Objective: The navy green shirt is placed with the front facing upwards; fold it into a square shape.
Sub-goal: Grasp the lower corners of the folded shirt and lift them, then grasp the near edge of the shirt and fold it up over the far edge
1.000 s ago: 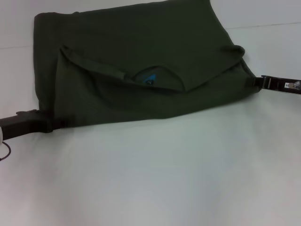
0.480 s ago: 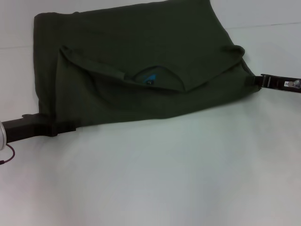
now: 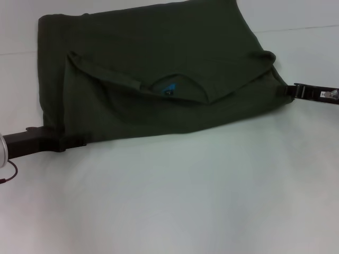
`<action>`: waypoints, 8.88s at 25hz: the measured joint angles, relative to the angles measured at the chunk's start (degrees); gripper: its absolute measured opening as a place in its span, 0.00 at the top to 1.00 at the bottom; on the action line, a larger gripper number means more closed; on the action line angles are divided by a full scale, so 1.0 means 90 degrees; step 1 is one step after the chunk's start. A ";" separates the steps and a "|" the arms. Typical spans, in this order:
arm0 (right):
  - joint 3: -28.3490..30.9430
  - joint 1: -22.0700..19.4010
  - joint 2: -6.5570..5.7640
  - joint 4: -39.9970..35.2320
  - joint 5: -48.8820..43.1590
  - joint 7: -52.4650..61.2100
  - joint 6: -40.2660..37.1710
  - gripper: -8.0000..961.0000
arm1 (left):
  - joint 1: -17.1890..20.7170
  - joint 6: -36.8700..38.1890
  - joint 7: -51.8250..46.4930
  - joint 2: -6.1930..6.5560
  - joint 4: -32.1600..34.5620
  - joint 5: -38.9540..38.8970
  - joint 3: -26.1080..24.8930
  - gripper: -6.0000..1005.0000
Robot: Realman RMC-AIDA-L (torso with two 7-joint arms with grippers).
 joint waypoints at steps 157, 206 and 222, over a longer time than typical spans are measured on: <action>0.3686 -0.2606 0.0439 0.0054 0.0538 -0.4854 -0.5534 0.96 | 0.1510 0.5183 0.1126 0.0296 0.0929 0.0161 -0.3458 0.98; 0.2151 0.0634 0.0330 0.0167 0.0642 -0.2263 -0.0249 0.96 | -0.0621 0.0760 0.0405 0.0679 -0.0566 -0.0201 -0.2786 0.97; 0.1634 0.0893 0.0485 0.0632 0.0973 -0.2339 0.0911 0.96 | -0.0842 -0.0492 0.0872 0.0427 -0.1085 -0.0246 -0.2787 0.97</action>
